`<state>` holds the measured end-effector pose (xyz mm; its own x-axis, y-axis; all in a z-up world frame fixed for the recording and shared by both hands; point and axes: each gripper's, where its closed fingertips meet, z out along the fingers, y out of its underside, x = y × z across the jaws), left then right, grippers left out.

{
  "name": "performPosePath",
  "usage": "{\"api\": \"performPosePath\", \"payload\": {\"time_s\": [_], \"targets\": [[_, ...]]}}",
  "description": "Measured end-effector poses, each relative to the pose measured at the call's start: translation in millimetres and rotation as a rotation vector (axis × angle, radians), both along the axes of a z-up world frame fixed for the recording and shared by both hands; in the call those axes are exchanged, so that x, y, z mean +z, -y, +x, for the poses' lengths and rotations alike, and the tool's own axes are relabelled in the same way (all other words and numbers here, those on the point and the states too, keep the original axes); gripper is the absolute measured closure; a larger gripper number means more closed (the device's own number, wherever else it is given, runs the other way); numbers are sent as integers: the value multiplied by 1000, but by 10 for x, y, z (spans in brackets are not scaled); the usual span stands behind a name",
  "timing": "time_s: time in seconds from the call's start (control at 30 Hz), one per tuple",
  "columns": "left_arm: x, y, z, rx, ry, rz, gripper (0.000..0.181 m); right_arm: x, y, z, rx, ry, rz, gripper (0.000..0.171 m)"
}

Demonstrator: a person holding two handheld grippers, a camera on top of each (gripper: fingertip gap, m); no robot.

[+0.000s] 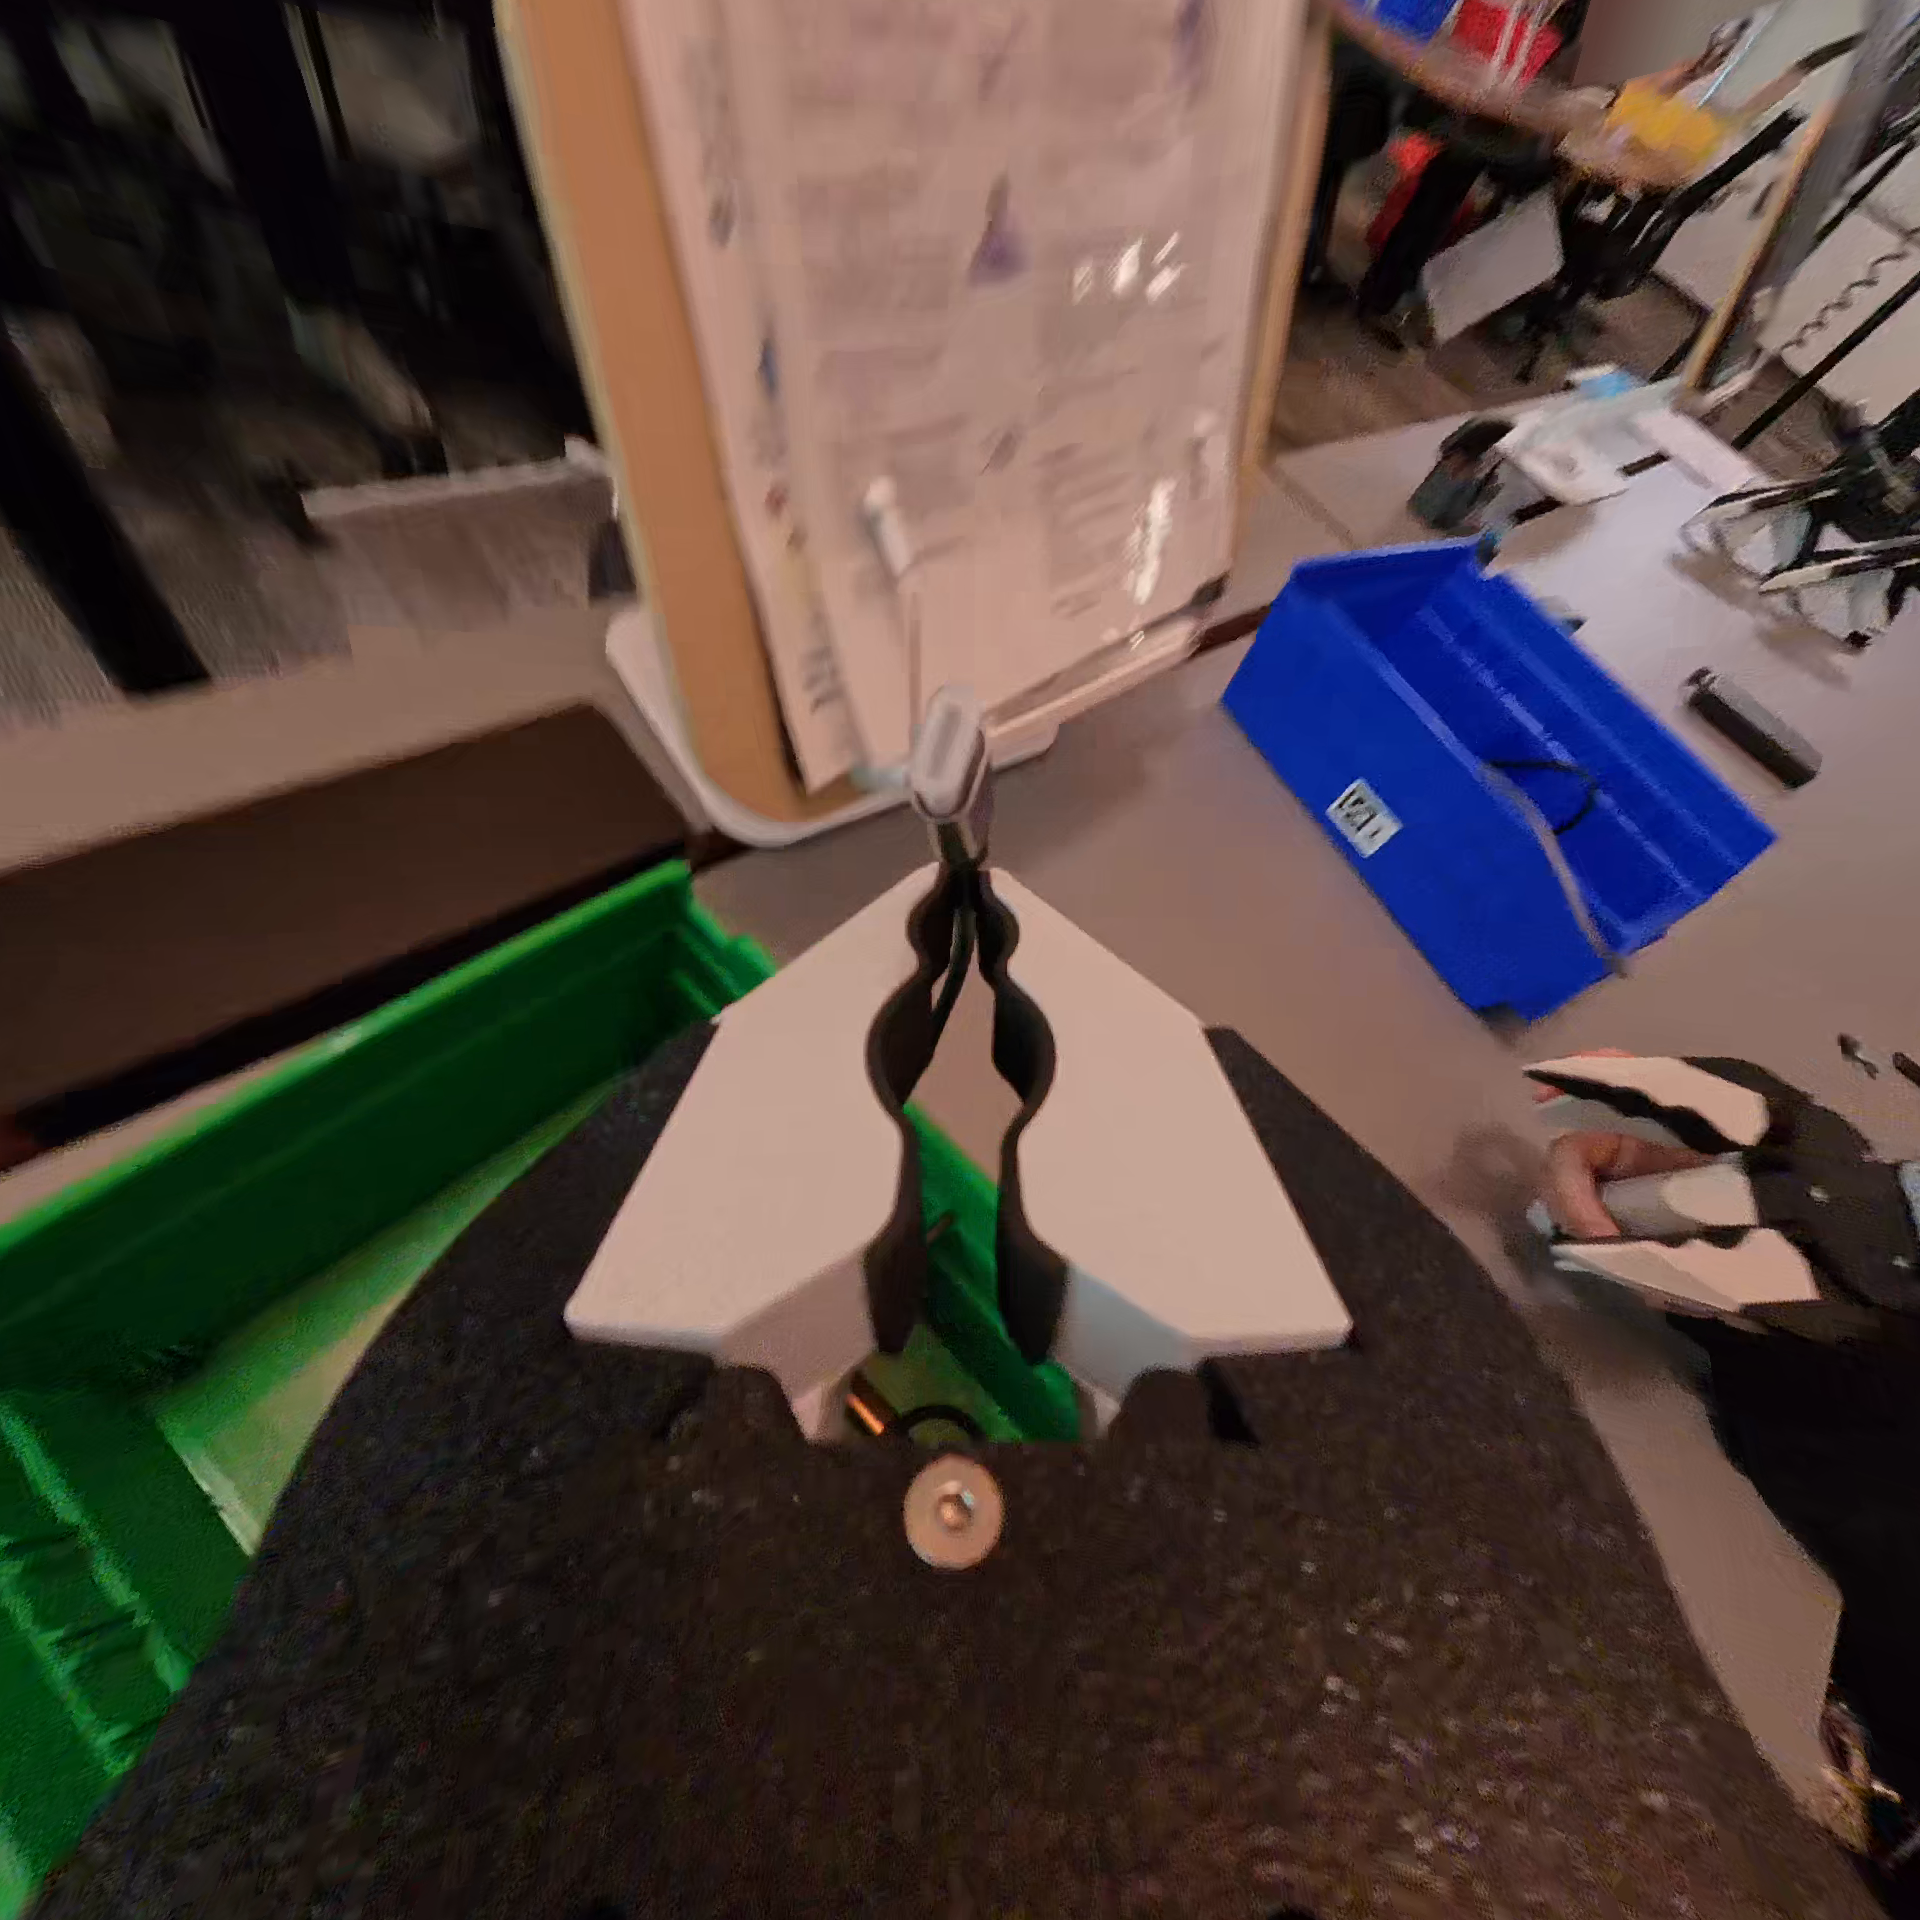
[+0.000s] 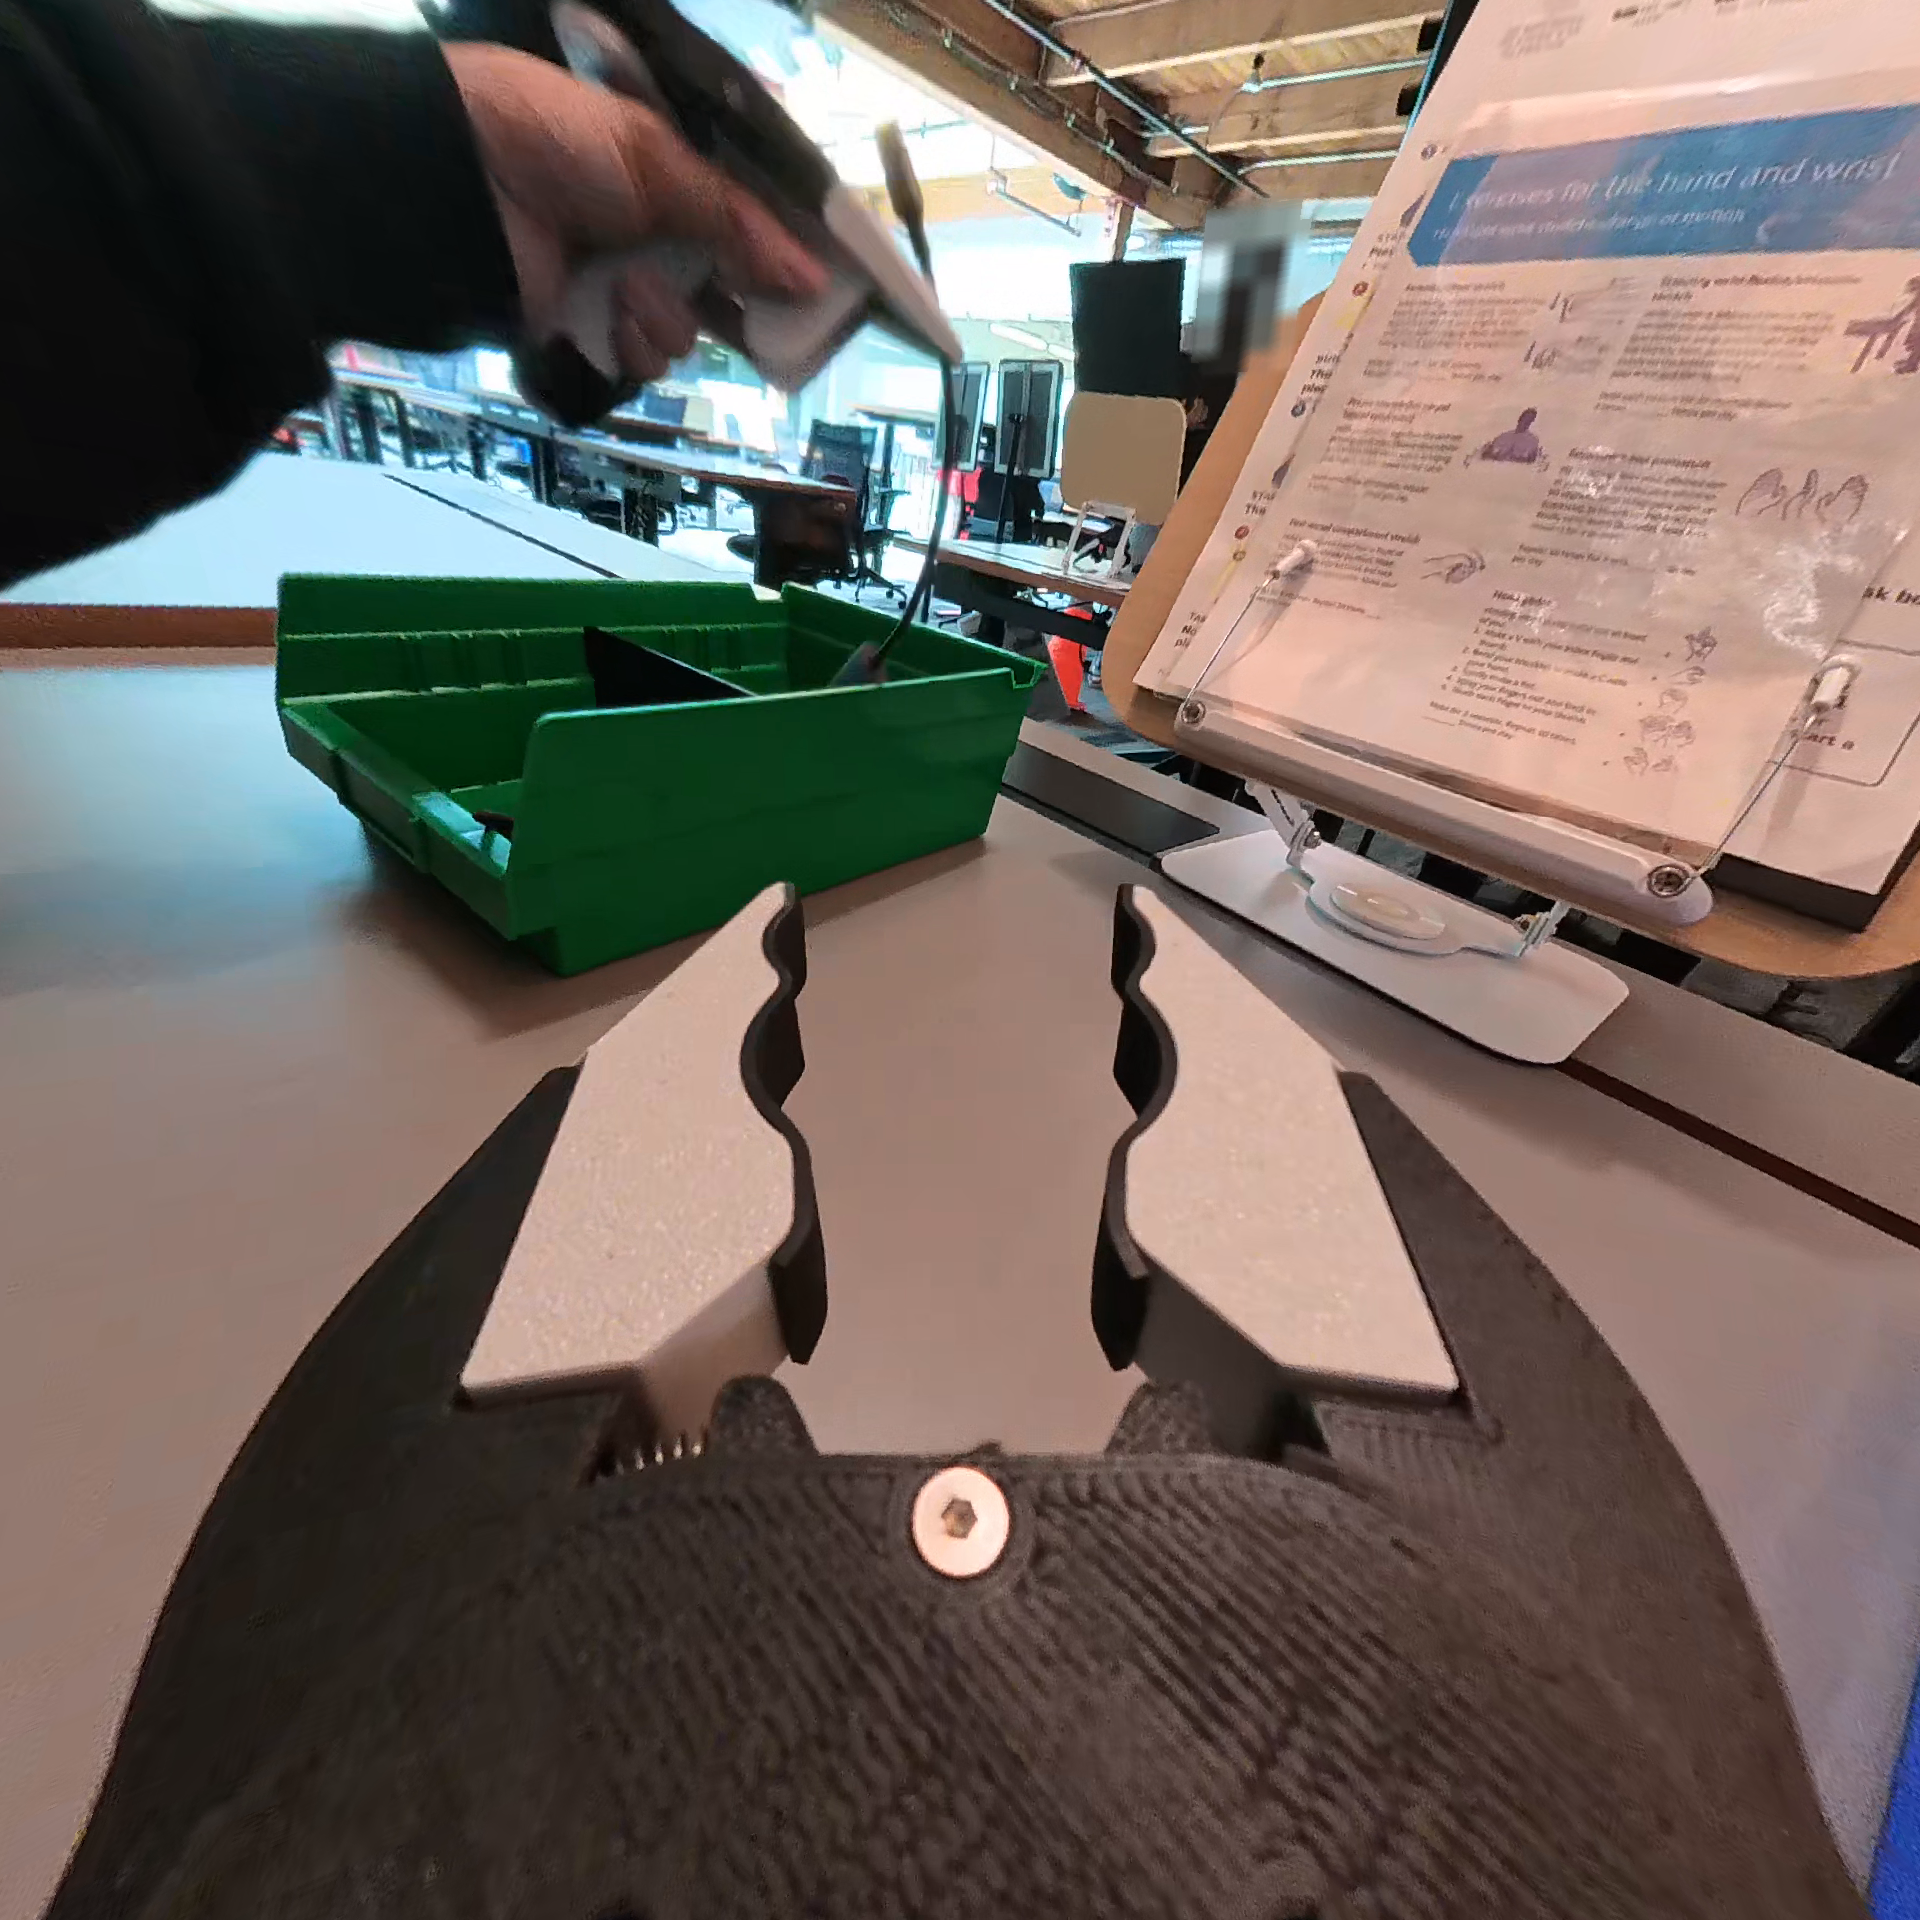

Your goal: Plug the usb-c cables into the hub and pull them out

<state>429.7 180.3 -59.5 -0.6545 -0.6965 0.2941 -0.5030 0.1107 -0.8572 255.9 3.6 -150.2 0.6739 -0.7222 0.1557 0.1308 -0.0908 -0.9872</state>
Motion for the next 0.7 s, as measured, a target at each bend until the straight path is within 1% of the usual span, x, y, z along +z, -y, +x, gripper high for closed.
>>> {"api": "performPosePath", "payload": {"time_s": [0.07,0.13,0.2,0.27,0.37,0.47,0.5,0.6,0.63,0.67,0.7], "targets": [[418,87,-225,-29,101,-27,180,31,-7,-21,4,21,3,112],[763,271,-524,-97,164,-80,180,73,-19,-49,16,42,18,112],[997,504,-851,-182,196,-136,180,144,-1,-63,12,70,45,108],[1130,732,-1169,-265,215,-183,180,229,56,-71,-12,123,56,104],[1236,1031,-1579,-373,226,-255,180,347,67,-153,17,194,88,96],[1247,1256,-1814,-450,176,-328,180,406,-61,-327,158,199,155,93],[1226,1303,-1830,-454,164,-338,180,407,-96,-376,198,202,156,101],[1215,1388,-1878,-472,124,-406,181,421,-151,-528,296,227,143,145],[1218,1394,-1874,-465,117,-427,181,433,-177,-586,346,210,164,146],[1219,1402,-1873,-463,115,-445,181,467,-197,-643,397,187,211,139],[1207,1418,-1887,-472,105,-454,181,500,-208,-687,442,162,263,127]]}}
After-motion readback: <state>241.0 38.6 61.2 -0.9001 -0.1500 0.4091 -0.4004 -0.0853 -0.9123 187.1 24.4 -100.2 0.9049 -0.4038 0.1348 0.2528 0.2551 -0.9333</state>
